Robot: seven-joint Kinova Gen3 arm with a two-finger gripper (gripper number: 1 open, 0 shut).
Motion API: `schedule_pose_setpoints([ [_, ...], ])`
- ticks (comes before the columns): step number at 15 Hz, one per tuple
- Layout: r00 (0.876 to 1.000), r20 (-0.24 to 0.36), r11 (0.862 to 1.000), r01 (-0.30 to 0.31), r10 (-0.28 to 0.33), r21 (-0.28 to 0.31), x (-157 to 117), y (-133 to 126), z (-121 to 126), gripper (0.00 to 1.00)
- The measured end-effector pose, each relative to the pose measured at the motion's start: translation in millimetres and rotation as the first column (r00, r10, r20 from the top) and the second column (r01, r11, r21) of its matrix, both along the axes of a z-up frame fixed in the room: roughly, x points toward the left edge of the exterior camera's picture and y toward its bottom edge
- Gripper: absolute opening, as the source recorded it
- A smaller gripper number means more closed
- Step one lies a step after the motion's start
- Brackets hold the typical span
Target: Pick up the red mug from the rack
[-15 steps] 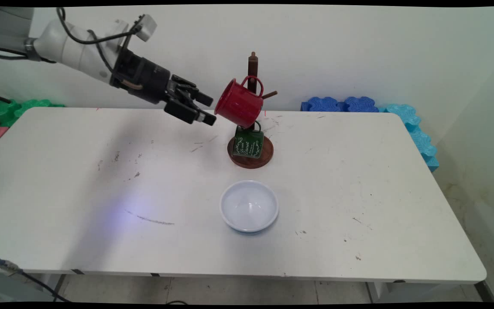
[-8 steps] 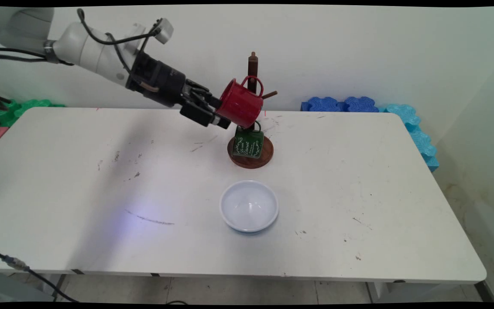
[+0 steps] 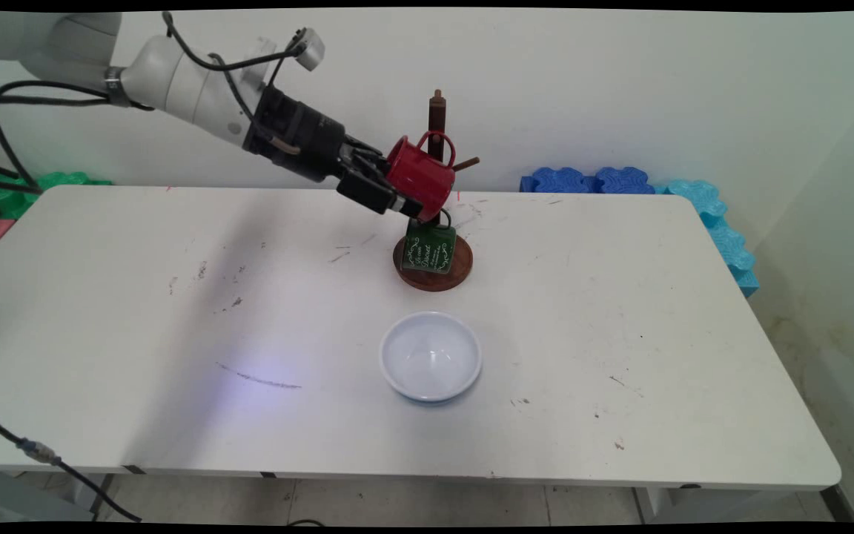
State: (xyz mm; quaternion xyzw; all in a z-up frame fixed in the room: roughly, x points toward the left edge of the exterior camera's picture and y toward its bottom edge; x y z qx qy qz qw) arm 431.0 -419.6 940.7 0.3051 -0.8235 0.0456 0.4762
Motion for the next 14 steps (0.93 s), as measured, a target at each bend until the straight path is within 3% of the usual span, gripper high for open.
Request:
schedule_pose_setpoints([
  [11,1.000,0.013,1.000,-0.020,0.020,0.012,-12,-10,-2,1.00],
  [12,1.000,0.014,1.000,-0.021,0.021,0.012,-12,-11,-2,0.00],
  [14,1.000,0.018,1.000,-0.025,0.025,0.013,-12,-11,-3,0.00],
])
